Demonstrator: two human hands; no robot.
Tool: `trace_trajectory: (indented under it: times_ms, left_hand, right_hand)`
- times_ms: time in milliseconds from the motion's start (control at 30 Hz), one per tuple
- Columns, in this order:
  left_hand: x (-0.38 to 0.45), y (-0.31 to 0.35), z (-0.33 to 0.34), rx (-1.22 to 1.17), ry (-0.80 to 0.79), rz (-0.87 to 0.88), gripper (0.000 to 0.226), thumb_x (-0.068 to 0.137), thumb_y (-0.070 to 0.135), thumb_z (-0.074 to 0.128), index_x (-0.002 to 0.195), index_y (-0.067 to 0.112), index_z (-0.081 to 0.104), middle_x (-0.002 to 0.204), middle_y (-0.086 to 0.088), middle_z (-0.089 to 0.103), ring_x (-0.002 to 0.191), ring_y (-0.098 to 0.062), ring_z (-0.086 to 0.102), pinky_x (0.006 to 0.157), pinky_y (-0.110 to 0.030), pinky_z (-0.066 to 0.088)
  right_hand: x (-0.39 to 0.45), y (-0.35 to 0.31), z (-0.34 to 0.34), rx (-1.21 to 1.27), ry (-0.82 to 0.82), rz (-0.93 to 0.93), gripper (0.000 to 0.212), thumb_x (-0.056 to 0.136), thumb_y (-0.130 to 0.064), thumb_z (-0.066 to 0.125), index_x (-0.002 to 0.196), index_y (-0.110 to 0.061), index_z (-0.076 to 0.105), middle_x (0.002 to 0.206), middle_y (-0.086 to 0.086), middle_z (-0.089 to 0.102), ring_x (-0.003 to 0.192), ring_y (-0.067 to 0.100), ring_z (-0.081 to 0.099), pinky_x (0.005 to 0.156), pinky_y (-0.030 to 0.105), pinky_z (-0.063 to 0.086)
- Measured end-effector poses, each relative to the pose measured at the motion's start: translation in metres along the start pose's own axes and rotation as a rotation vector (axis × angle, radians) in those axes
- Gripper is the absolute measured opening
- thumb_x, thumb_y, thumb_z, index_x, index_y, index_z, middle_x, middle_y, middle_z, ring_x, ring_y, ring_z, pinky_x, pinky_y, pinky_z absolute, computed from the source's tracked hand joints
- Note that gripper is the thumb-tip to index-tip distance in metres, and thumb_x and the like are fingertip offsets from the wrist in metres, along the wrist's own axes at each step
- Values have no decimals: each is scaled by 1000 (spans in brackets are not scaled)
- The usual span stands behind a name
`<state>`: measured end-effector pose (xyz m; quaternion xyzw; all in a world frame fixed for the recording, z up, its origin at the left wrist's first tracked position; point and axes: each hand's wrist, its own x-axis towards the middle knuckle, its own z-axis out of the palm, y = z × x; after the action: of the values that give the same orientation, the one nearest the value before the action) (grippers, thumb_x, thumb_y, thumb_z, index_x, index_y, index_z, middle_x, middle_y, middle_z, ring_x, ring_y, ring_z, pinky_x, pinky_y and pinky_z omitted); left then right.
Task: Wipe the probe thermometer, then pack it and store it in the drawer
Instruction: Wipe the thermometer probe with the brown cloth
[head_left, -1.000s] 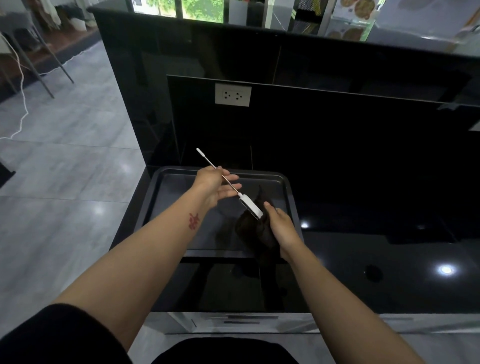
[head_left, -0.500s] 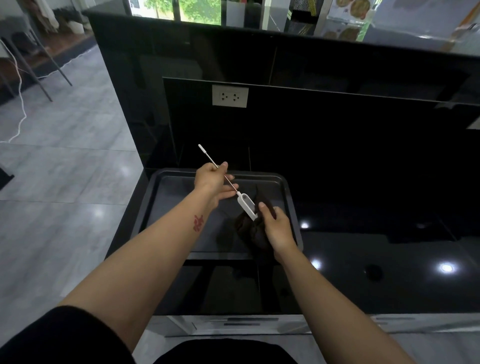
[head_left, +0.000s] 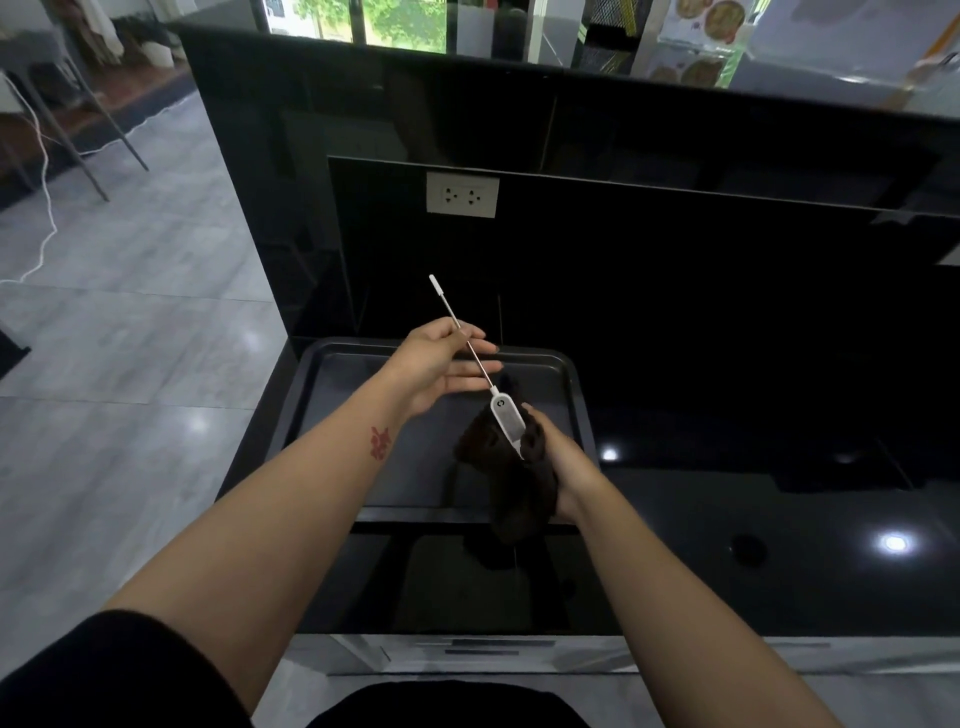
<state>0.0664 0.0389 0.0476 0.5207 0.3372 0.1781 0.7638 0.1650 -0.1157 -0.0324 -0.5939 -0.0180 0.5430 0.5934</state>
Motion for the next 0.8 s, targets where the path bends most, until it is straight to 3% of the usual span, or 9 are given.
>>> trace_trajectory:
  times_ms: [67,167,267,400,600,800]
  left_hand:
    - [1,-2,1,-5,44,-19,19,104,17,45,106,4,59,106,-14,69,94,-35,72,81,-48,60]
    - [3,-10,9,44,196,-29,14,102,20,51,100,9,58,97,-12,70,79,-31,73,67,-41,62]
    - [5,-13,14,43,269,-32,15,104,14,45,101,7,58,89,-12,69,71,-28,71,63,-38,61]
    - [4,-14,16,54,240,-39,19,104,14,43,103,7,60,94,-12,71,77,-29,73,70,-41,61]
    - [2,-4,-1,-11,185,-28,18,104,11,42,106,7,59,100,-11,71,79,-27,73,63,-37,61]
    - [-6,-13,3,-10,82,-22,19,105,15,43,104,10,60,105,-9,71,86,-29,73,65,-36,61]
  right_hand:
    - [-1,2,5,-57,85,-53,40,89,-50,62,102,-14,75,95,12,76,85,24,72,81,36,55]
    - [3,7,11,-191,196,-180,48,84,-57,61,111,-18,66,108,12,73,95,25,71,89,40,56]
    - [-1,8,16,-217,185,-213,41,91,-51,57,115,-19,62,109,8,71,100,24,69,95,43,54]
    - [-3,0,19,-278,150,-209,41,95,-48,52,121,-17,60,109,7,70,101,23,67,89,36,53]
    - [-11,0,7,-337,134,-155,33,96,-43,53,113,-16,63,103,6,71,95,20,67,76,29,51]
    - [-9,-2,22,-351,139,-222,35,95,-46,54,113,-17,63,107,6,71,100,21,67,93,36,52]
